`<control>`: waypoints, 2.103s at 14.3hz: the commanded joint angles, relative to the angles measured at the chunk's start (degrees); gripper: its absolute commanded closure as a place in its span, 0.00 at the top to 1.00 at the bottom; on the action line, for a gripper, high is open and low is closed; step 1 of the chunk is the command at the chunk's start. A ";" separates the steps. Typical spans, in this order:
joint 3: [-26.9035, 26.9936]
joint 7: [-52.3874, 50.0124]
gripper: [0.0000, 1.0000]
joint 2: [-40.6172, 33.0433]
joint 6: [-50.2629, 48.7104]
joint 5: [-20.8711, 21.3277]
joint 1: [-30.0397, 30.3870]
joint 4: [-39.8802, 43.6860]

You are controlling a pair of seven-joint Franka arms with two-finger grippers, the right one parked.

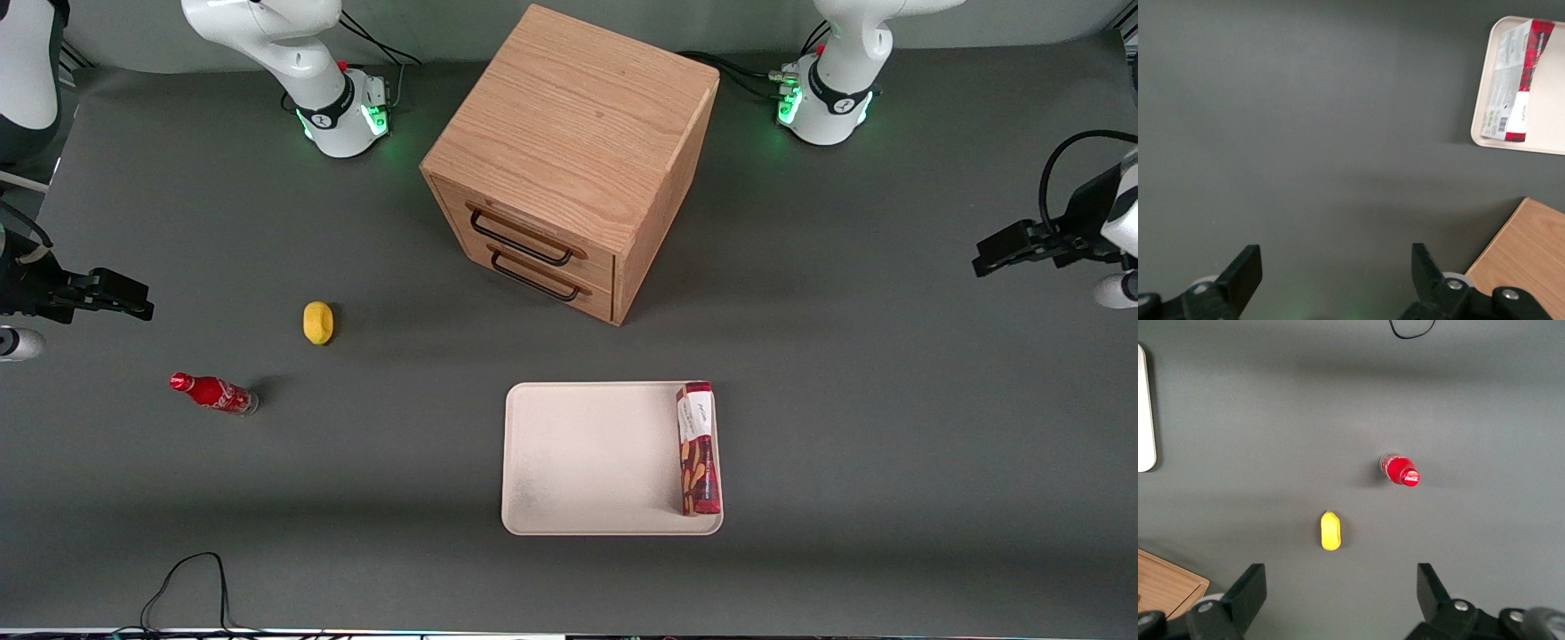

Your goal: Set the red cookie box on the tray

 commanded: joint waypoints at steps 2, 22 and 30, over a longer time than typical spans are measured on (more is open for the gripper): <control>0.76 -0.07 1.00 -1.81 -3.14 -0.77 -1.17 0.96; 0.58 6.00 1.00 -0.84 0.80 0.11 -1.17 0.80; 0.84 6.96 1.00 -0.75 0.63 0.11 -2.84 0.71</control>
